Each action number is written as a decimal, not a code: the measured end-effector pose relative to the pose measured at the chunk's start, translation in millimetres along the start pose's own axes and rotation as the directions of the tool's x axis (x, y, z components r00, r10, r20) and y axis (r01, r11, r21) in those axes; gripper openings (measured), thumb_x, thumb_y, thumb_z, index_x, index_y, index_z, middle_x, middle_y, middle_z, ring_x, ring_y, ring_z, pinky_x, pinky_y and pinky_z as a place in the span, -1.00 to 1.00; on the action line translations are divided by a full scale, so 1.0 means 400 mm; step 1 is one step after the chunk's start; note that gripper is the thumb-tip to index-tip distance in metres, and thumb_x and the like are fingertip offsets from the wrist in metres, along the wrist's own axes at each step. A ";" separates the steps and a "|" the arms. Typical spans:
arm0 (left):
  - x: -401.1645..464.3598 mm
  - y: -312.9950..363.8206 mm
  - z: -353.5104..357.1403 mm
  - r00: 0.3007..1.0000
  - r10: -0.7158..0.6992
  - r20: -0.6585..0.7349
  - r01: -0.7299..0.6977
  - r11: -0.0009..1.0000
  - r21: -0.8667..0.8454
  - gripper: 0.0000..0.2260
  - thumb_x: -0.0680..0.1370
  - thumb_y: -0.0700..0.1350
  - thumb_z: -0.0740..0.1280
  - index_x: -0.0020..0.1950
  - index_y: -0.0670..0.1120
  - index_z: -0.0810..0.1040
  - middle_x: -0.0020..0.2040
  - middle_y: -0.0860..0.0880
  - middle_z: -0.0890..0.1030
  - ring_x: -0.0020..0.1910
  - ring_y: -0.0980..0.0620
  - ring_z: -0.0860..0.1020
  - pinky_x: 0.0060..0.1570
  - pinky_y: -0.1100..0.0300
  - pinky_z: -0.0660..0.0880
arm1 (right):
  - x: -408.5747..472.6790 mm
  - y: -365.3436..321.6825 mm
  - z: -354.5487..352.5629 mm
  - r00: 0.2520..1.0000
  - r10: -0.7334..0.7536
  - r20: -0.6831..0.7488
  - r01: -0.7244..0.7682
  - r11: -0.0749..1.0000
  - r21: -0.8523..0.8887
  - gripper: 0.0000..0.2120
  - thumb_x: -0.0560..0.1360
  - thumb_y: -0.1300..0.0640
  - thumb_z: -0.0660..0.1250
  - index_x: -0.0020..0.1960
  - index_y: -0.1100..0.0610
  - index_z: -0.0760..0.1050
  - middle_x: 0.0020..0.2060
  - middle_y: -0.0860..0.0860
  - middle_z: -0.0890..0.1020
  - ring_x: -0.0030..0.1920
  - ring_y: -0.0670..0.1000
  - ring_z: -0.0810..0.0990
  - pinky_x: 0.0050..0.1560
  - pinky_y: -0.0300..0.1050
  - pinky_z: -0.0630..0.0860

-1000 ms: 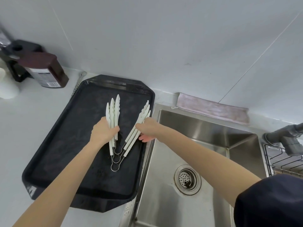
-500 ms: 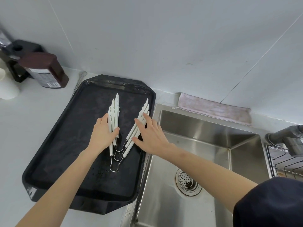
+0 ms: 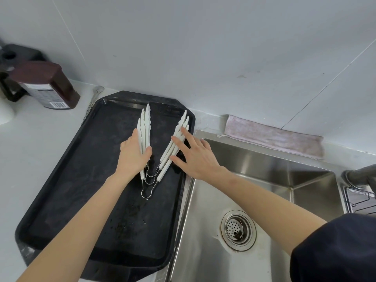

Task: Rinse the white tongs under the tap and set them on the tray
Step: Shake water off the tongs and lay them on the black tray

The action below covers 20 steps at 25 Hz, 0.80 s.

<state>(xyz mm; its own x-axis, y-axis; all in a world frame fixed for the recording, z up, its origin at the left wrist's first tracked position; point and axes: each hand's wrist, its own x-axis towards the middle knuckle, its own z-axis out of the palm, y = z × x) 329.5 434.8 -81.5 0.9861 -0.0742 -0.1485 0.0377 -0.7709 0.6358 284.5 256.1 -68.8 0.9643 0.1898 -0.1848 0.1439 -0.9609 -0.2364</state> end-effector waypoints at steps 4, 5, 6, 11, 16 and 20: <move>0.004 0.004 0.000 1.000 0.009 0.009 -0.009 1.000 0.009 -0.67 0.50 -0.17 0.27 0.22 -0.22 0.30 0.05 -0.22 0.54 0.13 -0.27 0.47 0.08 -0.10 0.46 | 0.001 0.000 0.007 1.000 0.010 -0.026 -0.010 1.000 -0.025 -0.42 0.57 -0.20 -0.02 0.53 -0.03 0.03 0.56 0.07 -0.06 0.52 0.09 0.12 0.47 0.11 0.09; 0.005 0.008 0.000 1.000 0.011 0.013 -0.011 1.000 0.015 -0.64 0.50 -0.17 0.27 0.25 -0.23 0.29 0.07 -0.23 0.53 0.14 -0.26 0.47 0.08 -0.08 0.44 | -0.001 -0.001 0.007 1.000 0.014 -0.026 -0.015 0.999 -0.028 -0.42 0.57 -0.20 -0.03 0.53 -0.03 0.02 0.56 0.07 -0.07 0.52 0.09 0.12 0.47 0.12 0.10; 0.004 0.012 0.000 1.000 0.011 0.021 -0.011 1.000 0.020 -0.61 0.51 -0.18 0.27 0.28 -0.24 0.28 0.11 -0.24 0.53 0.15 -0.25 0.46 0.07 -0.06 0.42 | -0.005 -0.001 0.008 1.000 0.018 -0.025 -0.019 0.999 -0.031 -0.42 0.57 -0.20 -0.03 0.53 -0.03 0.01 0.56 0.07 -0.07 0.52 0.09 0.12 0.46 0.12 0.11; 0.006 0.026 0.001 0.997 0.033 0.065 -0.035 0.999 0.037 -0.58 0.51 -0.19 0.26 0.33 -0.23 0.24 0.11 -0.24 0.52 0.09 -0.21 0.50 -0.07 0.09 0.39 | -0.031 0.001 0.010 0.999 0.029 -0.026 -0.030 0.999 -0.042 -0.42 0.58 -0.18 -0.02 0.54 -0.02 0.00 0.56 0.09 -0.06 0.50 0.10 0.15 0.42 0.07 0.17; 0.006 0.033 -0.004 0.995 0.019 0.093 -0.025 0.998 0.064 -0.50 0.53 -0.17 0.26 0.42 -0.22 0.16 0.26 -0.23 0.47 0.18 -0.19 0.48 0.02 0.06 0.42 | -0.026 0.006 0.009 1.000 0.027 -0.013 -0.028 0.999 -0.033 -0.43 0.58 -0.16 0.00 0.54 -0.03 -0.01 0.56 0.09 -0.05 0.49 0.11 0.15 0.45 0.06 0.10; 0.005 0.044 -0.011 0.990 -0.016 0.138 0.003 0.996 0.094 -0.50 0.53 -0.14 0.26 0.41 -0.22 0.16 0.34 -0.23 0.40 0.27 -0.21 0.42 0.15 0.00 0.40 | -0.034 0.024 -0.008 0.999 0.039 -0.002 -0.039 0.999 -0.026 -0.42 0.58 -0.16 0.00 0.54 -0.02 -0.02 0.56 0.06 -0.03 0.52 0.12 0.07 0.49 0.07 -0.01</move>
<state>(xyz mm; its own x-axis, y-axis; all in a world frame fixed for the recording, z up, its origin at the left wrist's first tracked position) 333.0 423.8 -67.2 0.9536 -0.1484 -0.2619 0.0255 -0.8270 0.5616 273.4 243.8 -65.3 0.9695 0.1516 -0.1924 0.1116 -0.9726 -0.2040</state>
